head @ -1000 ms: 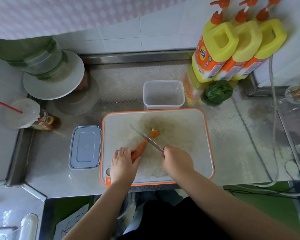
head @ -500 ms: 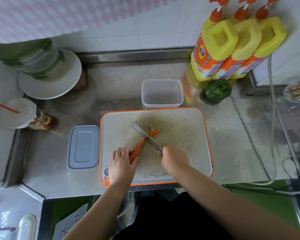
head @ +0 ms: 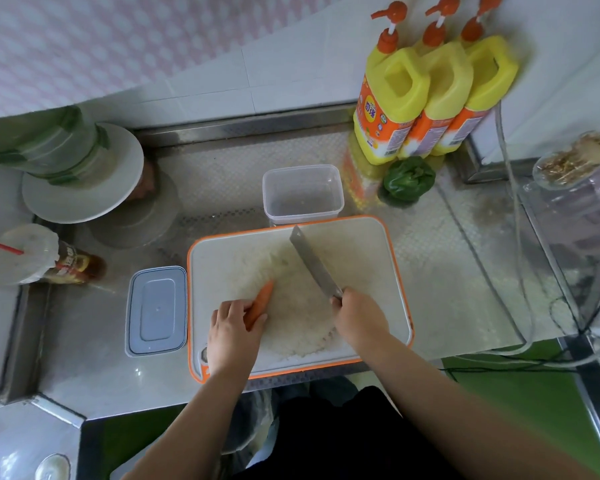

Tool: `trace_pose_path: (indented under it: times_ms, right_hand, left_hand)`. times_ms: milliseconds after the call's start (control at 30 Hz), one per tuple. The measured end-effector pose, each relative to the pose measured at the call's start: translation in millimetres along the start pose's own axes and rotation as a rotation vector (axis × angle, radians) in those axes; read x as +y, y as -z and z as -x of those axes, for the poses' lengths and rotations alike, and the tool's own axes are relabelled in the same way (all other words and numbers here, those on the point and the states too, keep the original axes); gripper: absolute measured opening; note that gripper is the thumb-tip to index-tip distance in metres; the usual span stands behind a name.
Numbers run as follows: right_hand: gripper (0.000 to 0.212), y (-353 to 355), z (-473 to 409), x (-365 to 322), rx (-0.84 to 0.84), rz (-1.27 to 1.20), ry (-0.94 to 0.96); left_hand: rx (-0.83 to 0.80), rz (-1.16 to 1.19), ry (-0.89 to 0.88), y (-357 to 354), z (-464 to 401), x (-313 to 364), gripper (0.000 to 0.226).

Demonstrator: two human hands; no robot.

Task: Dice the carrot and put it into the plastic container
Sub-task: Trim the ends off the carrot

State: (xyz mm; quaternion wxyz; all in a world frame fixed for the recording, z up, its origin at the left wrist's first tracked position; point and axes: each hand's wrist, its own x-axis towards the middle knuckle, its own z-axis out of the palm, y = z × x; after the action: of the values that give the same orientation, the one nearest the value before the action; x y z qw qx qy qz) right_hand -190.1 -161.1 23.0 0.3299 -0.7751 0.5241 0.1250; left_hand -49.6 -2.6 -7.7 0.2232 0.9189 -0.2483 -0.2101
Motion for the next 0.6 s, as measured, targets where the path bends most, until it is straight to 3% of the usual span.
trace_pose_path:
  times_ms: [300,433,500,600]
  right_hand:
    - [0.031,24.1,-6.2,38.8,0.176,-0.024,-0.165]
    - [0.029,33.4,-0.8,38.0,0.247,0.085,-0.115]
    - [0.031,34.2,3.5,35.6,0.304,0.136,-0.067]
    - [0.029,36.3,9.7,34.8,0.347,0.149,-0.031]
  left_hand:
    - [-0.066,-0.01,-0.074,-6.0,-6.9,11.6,0.029]
    - [-0.096,-0.08,-0.093,-4.9,-9.3,15.0,0.038]
    - [0.028,-0.109,-0.23,-3.2,-12.1,24.8,0.042]
    - [0.206,-0.144,-0.593,2.1,-25.5,58.2,0.033]
